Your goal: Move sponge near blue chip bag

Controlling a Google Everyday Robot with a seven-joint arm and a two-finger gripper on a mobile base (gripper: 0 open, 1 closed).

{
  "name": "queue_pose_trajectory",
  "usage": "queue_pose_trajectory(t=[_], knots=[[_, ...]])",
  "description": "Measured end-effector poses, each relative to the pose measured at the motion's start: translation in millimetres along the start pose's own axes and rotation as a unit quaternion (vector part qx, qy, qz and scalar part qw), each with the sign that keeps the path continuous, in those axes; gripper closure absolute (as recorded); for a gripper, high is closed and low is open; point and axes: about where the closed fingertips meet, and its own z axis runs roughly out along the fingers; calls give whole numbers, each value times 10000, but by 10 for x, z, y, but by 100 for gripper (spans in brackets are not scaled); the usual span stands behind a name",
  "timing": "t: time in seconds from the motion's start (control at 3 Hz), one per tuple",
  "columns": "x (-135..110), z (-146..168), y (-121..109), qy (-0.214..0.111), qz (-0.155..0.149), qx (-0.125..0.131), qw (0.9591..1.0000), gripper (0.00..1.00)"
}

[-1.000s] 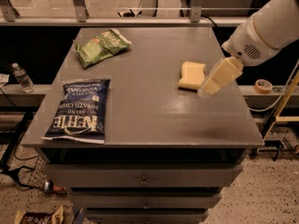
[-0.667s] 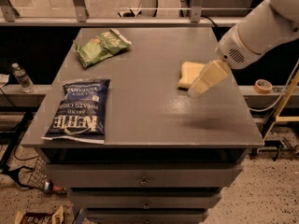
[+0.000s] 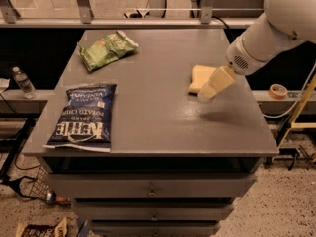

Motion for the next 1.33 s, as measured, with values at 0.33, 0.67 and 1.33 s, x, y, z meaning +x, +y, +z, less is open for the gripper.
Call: queue_pose_trajectory(t=[0.33, 0.67, 1.33], knots=[[6, 155, -5, 107, 47, -55, 9999, 0], [3, 295, -7, 219, 57, -118, 9997, 0], [-8, 522, 16, 380, 36, -267, 9989, 16]])
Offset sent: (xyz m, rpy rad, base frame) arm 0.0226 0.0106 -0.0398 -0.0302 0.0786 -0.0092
